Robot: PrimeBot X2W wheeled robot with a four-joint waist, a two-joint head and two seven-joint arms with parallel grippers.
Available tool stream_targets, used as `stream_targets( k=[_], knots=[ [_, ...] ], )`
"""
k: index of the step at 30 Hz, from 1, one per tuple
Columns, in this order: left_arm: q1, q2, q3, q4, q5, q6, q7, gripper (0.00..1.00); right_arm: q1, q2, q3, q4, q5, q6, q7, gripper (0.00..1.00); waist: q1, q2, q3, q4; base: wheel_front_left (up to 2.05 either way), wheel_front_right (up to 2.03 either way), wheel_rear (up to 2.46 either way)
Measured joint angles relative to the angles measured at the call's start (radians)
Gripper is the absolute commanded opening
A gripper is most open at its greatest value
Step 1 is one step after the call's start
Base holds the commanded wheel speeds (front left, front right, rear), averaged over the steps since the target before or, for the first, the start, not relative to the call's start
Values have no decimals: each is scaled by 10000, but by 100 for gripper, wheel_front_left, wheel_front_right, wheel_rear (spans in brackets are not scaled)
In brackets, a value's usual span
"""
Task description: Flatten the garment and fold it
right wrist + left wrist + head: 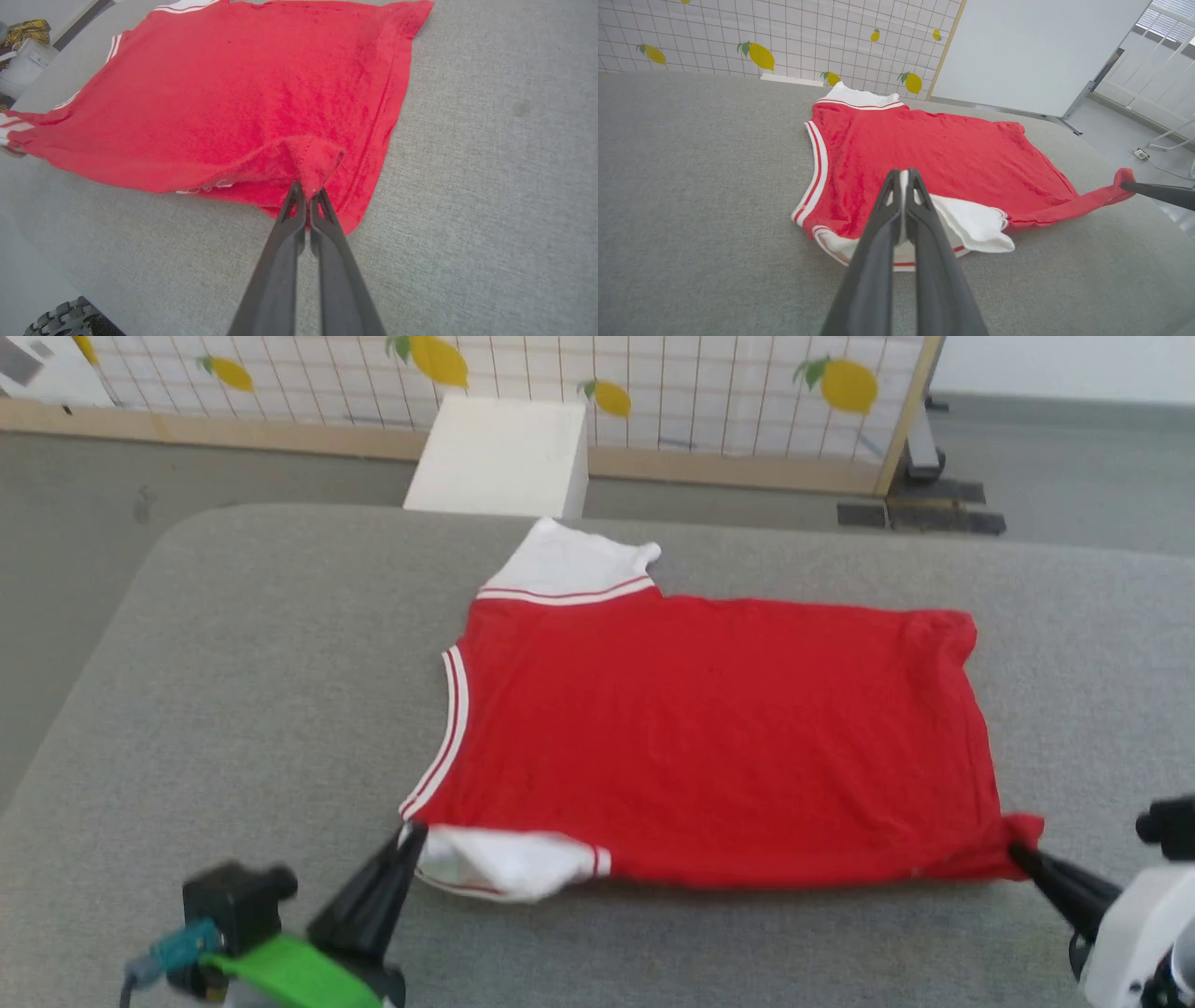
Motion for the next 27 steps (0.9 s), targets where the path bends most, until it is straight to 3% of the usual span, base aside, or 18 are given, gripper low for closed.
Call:
stream_targets(
  k=[9, 22, 23, 24, 25, 27],
  knots=[
    [-2788, -527, -119, 1367, 604, -337, 207, 0, -1751, 589, -550, 681, -965, 0, 915, 0, 1, 0, 1108, -92, 0, 0, 0],
    [-5267, -1390, -516, 4753, 1218, -690, 0, 0, -3486, 1267, -115, 2232, -1929, 0, 1296, 0, 1, 0, 2550, -165, 0, 0, 0],
    [-5349, -1473, -585, 5106, 1266, -688, 2, 47, -3553, 1323, -92, 2389, -2057, 2, 1256, 0, 1, 0, 2611, -156, 0, 0, 0],
    [-5411, -1551, -635, 5407, 1292, -683, 2, 100, -3623, 1369, -86, 2499, -2142, 2, 1223, 18, 1, 0, 2651, -145, 0, 0, 0],
    [-5473, -1647, -686, 5760, 1337, -654, -25, 100, -3699, 1436, -98, 2617, -2226, 2, 1168, 100, 1, -1, 2678, -120, 0, 0, 0],
    [-5588, -1810, -802, 6404, 1517, -593, -280, 100, -3854, 1572, -79, 2819, -2435, 2, 1104, 100, 1, 0, 2656, -74, 0, 0, 0]
  ],
)
